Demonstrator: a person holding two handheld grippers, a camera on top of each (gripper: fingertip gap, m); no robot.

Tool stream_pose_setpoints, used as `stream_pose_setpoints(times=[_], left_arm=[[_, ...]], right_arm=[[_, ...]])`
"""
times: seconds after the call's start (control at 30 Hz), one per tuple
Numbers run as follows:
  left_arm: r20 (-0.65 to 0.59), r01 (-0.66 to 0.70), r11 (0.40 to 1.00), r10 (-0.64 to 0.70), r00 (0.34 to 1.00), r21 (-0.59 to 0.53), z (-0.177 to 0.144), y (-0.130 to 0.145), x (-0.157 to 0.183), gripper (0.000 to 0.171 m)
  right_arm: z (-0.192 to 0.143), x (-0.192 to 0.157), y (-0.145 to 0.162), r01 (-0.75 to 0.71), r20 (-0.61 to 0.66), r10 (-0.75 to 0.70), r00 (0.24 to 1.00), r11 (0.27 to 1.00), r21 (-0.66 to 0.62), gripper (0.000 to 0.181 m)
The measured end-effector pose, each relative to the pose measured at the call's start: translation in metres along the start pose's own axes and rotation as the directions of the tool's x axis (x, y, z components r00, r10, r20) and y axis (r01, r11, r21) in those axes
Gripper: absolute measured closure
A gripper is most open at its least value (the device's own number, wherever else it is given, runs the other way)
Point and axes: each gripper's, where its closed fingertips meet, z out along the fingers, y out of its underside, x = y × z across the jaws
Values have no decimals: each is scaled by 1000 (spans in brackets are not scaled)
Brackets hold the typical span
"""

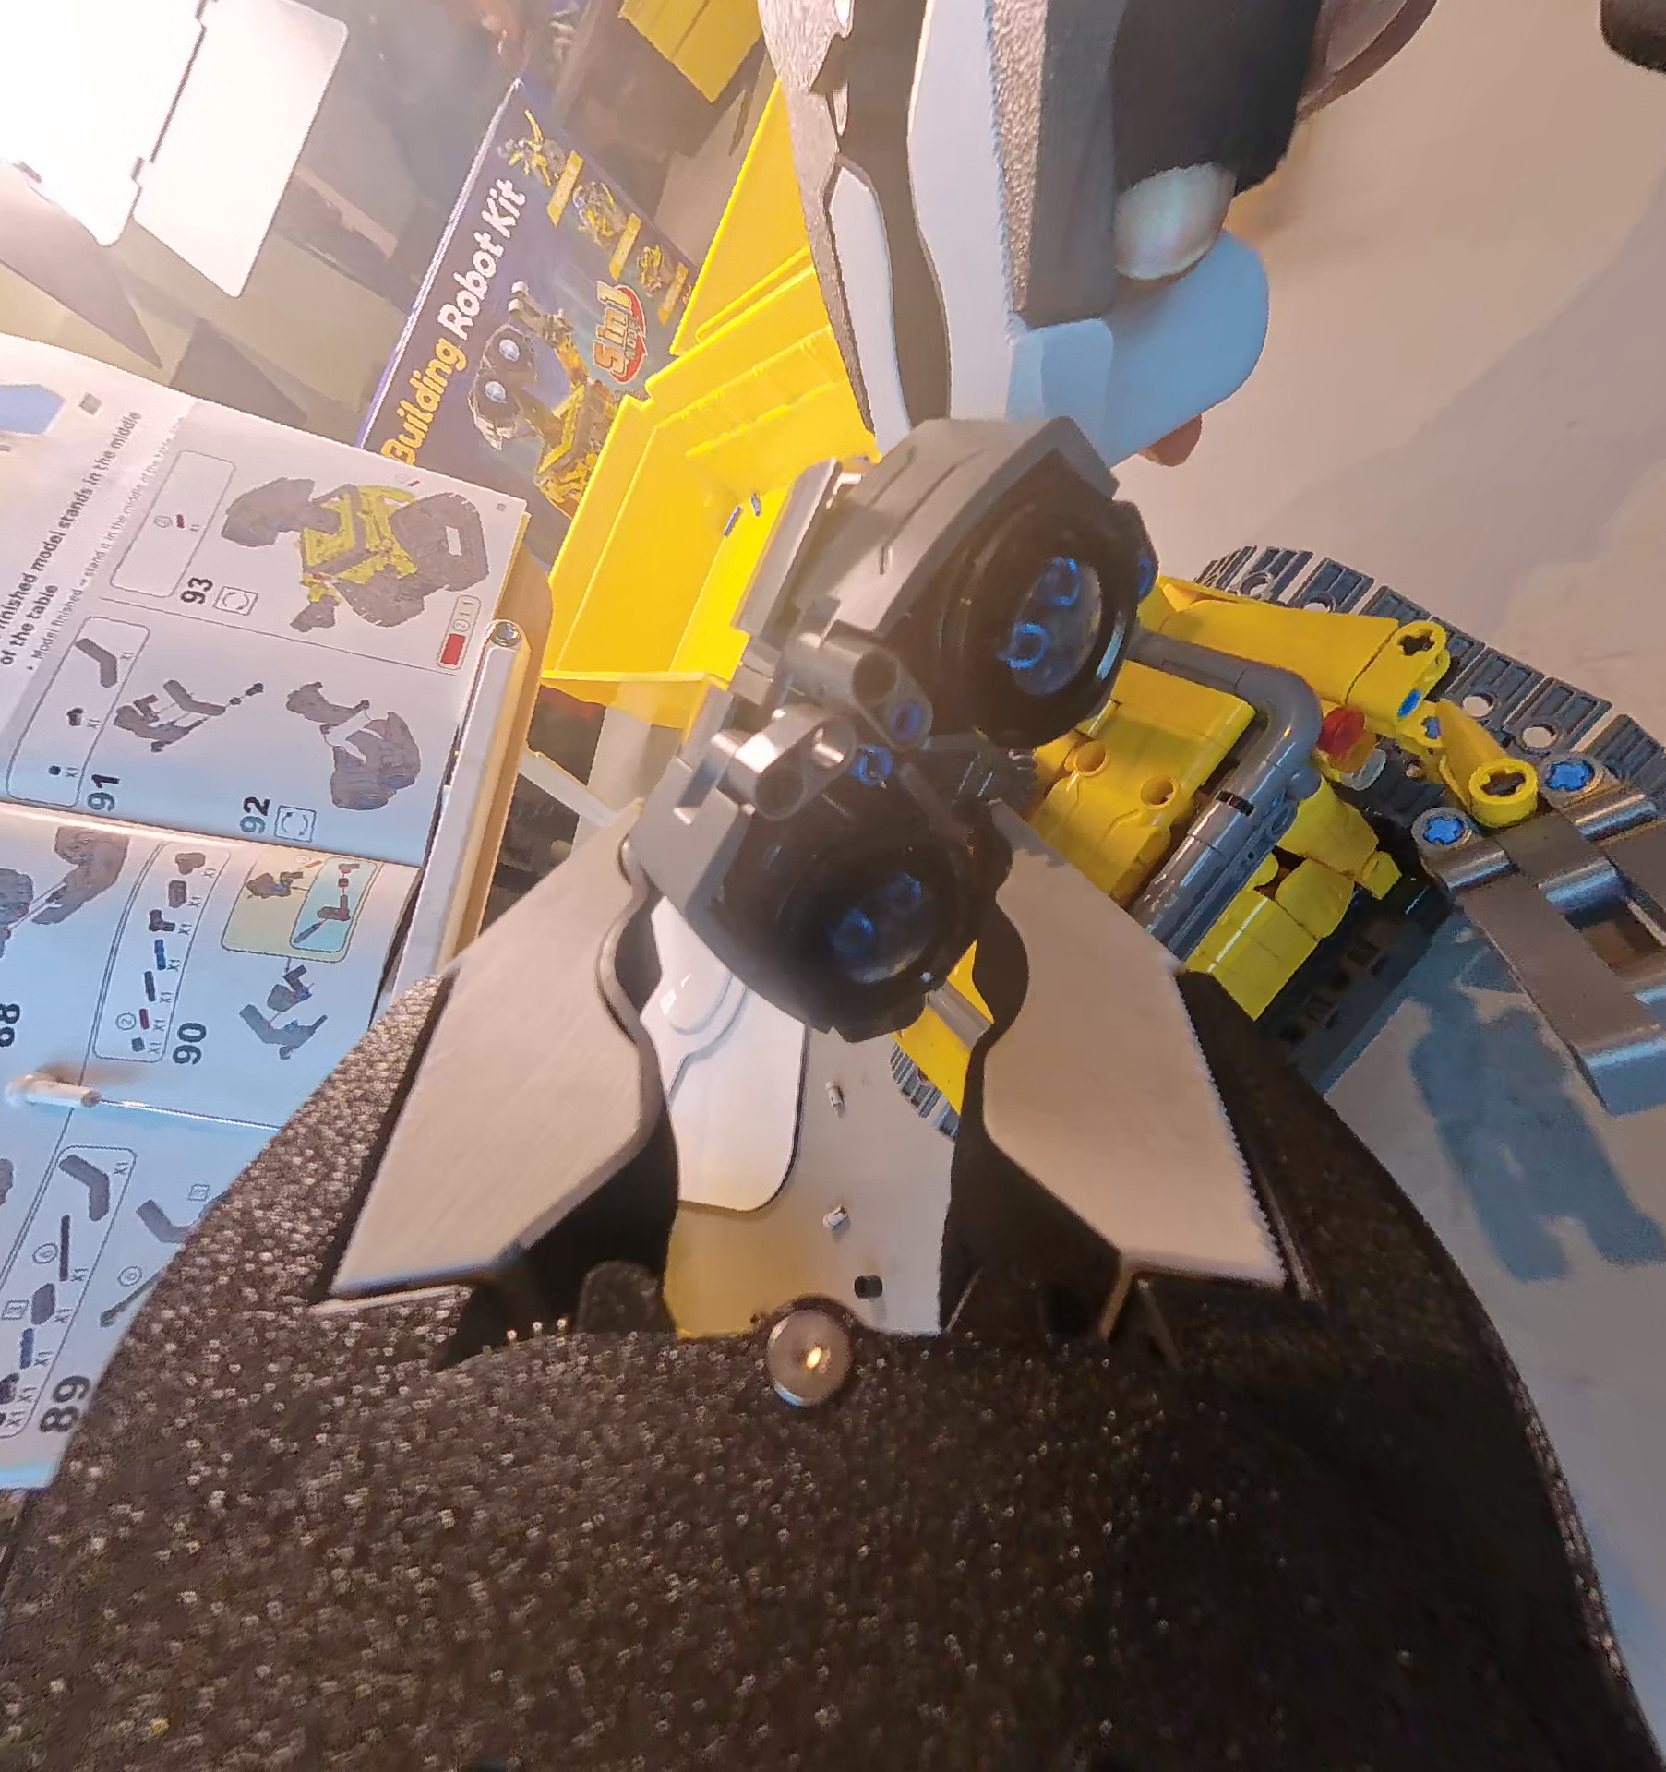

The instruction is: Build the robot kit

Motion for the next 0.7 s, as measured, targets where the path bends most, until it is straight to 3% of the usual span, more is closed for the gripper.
stream_pose_setpoints(times=[0.23,0.7], left_arm=[[-6,7,999,-7,1000,33,0,-1,0,108],[2,43,995,-44,999,87,0,-1,0,108]], right_arm=[[0,-2,0,-72,69,73,995,997,-13,179],[1,-2,0,-88,80,92,993,995,-42,179]])
